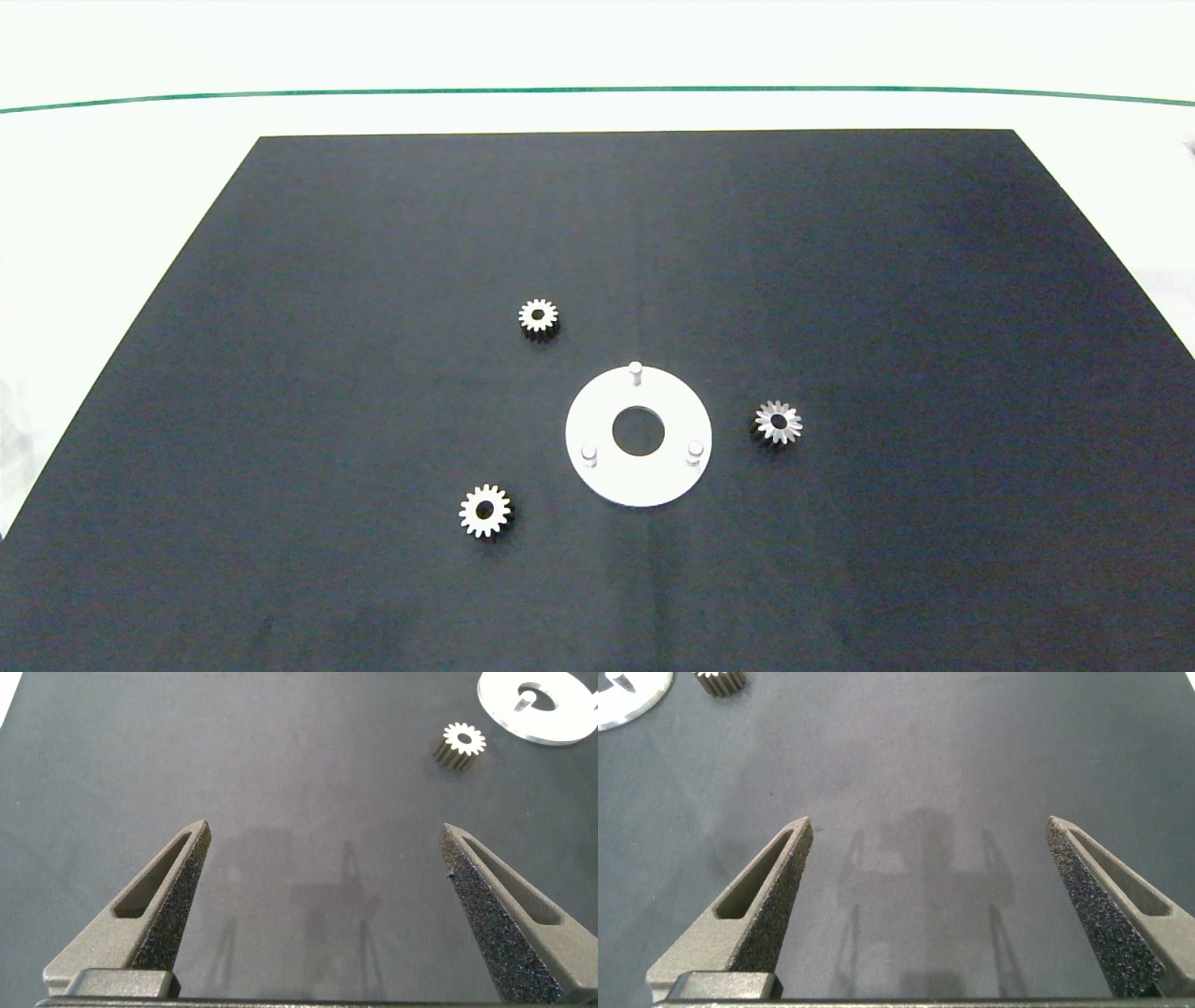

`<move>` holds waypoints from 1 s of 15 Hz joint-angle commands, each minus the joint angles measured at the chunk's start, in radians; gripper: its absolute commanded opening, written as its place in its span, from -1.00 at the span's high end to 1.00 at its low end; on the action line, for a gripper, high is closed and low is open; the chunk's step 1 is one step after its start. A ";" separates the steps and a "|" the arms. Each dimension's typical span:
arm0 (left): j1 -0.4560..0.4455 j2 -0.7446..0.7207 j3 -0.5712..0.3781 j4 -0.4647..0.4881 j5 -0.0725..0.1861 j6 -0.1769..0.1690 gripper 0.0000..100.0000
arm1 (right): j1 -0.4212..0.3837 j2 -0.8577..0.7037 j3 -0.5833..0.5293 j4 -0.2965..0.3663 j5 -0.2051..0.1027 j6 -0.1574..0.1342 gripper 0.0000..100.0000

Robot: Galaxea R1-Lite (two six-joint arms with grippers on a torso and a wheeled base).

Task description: Install three planetary gears onto the carrier pins

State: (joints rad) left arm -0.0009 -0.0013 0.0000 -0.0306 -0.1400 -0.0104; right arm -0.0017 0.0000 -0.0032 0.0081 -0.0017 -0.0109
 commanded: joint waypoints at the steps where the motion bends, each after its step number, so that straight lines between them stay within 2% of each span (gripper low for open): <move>1: -0.001 0.003 -0.008 0.006 -0.006 -0.002 -1.00 | 0.000 0.003 -0.001 0.003 0.000 -0.001 -1.00; 2: 0.004 0.010 -0.031 0.037 0.005 -0.003 -1.00 | 0.000 0.005 -0.001 0.003 -0.001 -0.001 -1.00; 4: -0.001 0.004 -0.094 0.178 0.005 0.012 -1.00 | 0.000 0.011 -0.003 0.004 -0.003 -0.003 -1.00; 5: -0.001 0.001 -0.118 0.236 0.005 0.043 -1.00 | 0.000 0.014 -0.003 0.004 -0.006 -0.004 -1.00; 6: -0.001 0.001 -0.126 0.255 0.003 0.056 -1.00 | 0.000 0.014 -0.003 0.004 -0.011 -0.004 -1.00; 11: 0.004 0.020 -0.158 0.264 0.003 0.063 -1.00 | -0.001 0.023 -0.008 0.007 -0.012 -0.024 -1.00; 14: 0.009 0.139 -0.255 0.285 0.010 0.061 -1.00 | 0.000 0.100 -0.060 0.023 -0.014 -0.024 -1.00; 15: 0.013 0.214 -0.310 0.284 0.011 0.061 -1.00 | 0.002 0.149 -0.123 0.075 -0.012 -0.024 -1.00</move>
State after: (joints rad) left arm 0.0062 0.0913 -0.2317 0.2487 -0.1309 0.0504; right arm -0.0017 0.0734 -0.0623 0.0509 -0.0149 -0.0340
